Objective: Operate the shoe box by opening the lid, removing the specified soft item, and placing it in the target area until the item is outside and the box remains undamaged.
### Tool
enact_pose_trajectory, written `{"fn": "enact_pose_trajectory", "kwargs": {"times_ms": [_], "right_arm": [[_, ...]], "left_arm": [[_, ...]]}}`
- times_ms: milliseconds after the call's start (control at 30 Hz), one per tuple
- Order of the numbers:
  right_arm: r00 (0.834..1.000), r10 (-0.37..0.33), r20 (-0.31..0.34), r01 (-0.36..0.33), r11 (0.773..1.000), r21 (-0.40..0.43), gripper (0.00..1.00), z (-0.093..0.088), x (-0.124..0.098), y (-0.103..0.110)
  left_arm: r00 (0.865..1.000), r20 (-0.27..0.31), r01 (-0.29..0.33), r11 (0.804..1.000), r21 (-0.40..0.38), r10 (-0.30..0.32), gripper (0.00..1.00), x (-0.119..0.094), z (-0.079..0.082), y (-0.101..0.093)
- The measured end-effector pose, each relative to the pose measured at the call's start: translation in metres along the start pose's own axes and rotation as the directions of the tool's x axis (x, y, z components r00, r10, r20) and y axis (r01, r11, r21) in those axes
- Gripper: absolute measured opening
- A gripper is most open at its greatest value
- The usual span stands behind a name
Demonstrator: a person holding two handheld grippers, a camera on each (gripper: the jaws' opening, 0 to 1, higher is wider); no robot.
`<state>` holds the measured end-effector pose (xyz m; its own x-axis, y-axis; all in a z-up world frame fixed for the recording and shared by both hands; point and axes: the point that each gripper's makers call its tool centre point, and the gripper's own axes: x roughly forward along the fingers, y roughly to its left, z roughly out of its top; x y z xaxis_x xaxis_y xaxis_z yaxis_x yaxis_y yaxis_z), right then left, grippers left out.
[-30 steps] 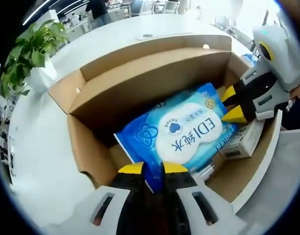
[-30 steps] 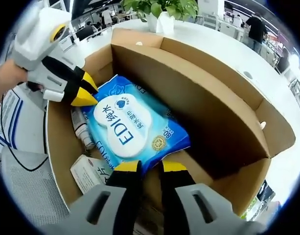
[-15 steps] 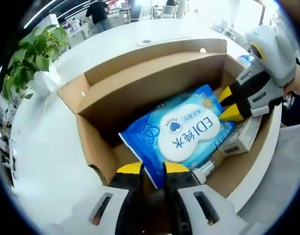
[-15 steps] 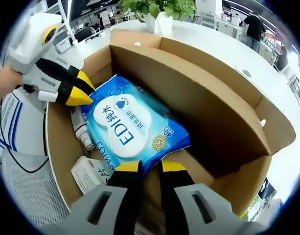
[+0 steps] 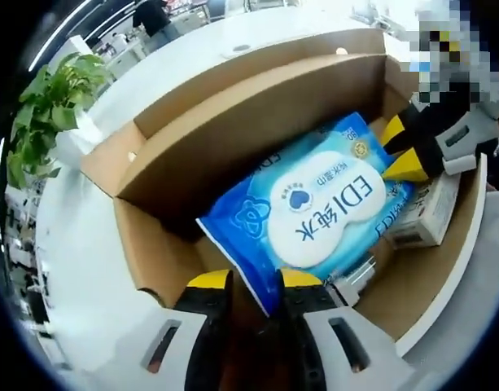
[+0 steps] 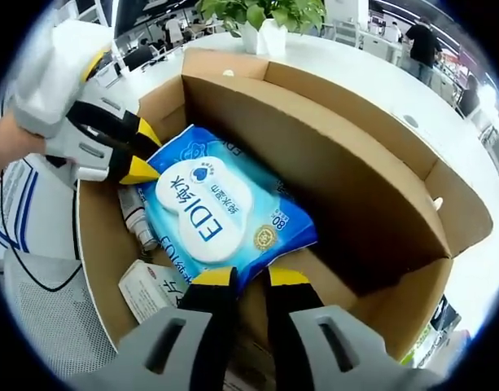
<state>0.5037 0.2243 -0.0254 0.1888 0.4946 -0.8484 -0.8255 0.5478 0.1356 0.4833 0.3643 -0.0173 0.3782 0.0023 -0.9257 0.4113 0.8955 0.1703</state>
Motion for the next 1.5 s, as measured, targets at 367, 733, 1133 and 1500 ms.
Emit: {"fn": "enact_pose_trajectory", "kwargs": {"times_ms": [367,733,1133,1500], "right_arm": [[1.000,-0.009,0.012,0.008,0.999,0.031,0.09,0.000,-0.001,0.002],[0.998,-0.012,0.061,0.006,0.996,0.093,0.00,0.003,-0.004,0.005],[0.991,-0.005,0.133,-0.019,0.984,0.178,0.00,0.013,-0.022,0.005],[0.981,-0.010,0.192,-0.030,0.978,0.205,0.00,0.025,-0.049,0.005]], "left_arm": [[0.991,0.082,0.124,0.964,-0.236,-0.107,0.01,0.003,0.004,-0.007],[0.987,0.119,0.129,0.965,-0.228,-0.104,0.00,-0.004,0.005,-0.009],[0.981,0.167,0.141,0.959,-0.245,-0.102,0.00,-0.024,0.010,-0.011],[0.971,0.213,0.154,0.962,-0.228,-0.105,0.00,-0.051,0.020,-0.012]]}}
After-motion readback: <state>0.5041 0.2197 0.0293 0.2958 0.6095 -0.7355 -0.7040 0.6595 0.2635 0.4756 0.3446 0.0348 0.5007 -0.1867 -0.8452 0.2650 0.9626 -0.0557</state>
